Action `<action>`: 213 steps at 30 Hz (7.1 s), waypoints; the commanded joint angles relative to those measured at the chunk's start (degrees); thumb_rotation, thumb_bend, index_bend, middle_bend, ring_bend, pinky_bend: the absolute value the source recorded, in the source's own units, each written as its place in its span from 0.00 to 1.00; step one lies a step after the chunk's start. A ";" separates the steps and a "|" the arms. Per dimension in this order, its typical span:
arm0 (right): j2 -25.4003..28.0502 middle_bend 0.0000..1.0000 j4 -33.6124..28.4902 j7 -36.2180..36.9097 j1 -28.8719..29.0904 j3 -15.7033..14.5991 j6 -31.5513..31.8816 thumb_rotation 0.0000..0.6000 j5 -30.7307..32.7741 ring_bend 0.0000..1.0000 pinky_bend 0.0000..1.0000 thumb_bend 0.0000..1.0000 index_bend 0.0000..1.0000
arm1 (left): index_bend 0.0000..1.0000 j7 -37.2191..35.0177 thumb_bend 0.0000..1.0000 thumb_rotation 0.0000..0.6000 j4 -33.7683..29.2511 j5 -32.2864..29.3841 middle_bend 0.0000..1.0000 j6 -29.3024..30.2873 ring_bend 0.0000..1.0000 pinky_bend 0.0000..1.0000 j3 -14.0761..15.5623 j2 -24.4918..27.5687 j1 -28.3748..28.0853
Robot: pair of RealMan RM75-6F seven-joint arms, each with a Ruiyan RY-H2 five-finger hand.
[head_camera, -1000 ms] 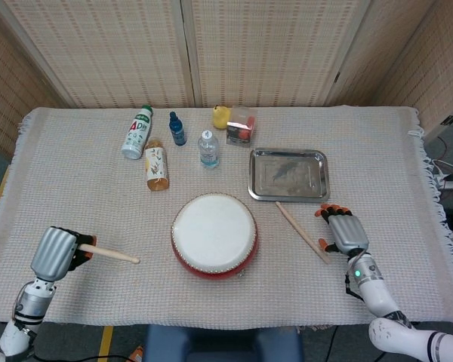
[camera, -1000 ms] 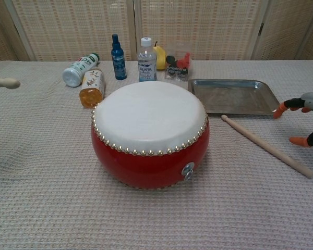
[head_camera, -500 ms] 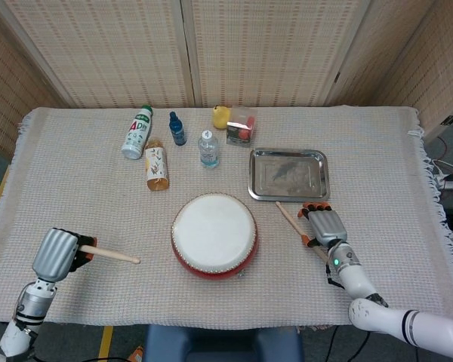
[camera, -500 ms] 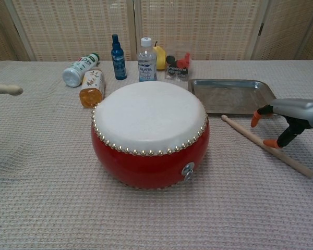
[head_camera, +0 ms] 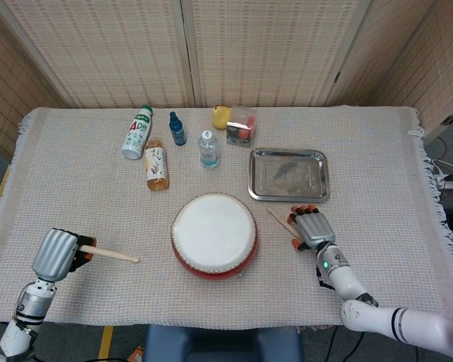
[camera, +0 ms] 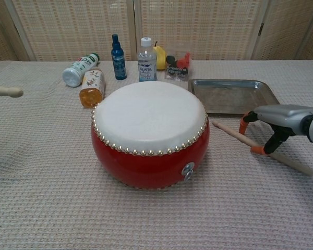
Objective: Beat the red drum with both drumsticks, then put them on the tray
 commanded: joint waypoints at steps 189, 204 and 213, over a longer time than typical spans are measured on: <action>-6.77 0.35 44.24 146.56 -12.62 -14.10 22.67 1.00 -52.08 0.34 0.45 0.26 0.56 | 1.00 0.95 0.58 1.00 -3.88 0.35 1.00 -1.00 1.00 1.00 2.02 2.49 1.56; -8.31 0.45 44.41 142.93 -11.85 -15.14 19.89 1.00 -51.76 0.43 0.52 0.19 0.70 | 1.00 0.95 0.56 1.00 -4.09 0.53 1.00 -0.93 1.00 1.00 2.11 2.55 1.64; -8.95 0.51 44.11 141.03 -11.74 -15.39 18.33 1.00 -51.12 0.49 0.56 0.18 0.82 | 1.00 0.57 0.56 1.00 -3.67 0.55 1.00 -1.02 1.00 1.00 2.28 2.43 1.73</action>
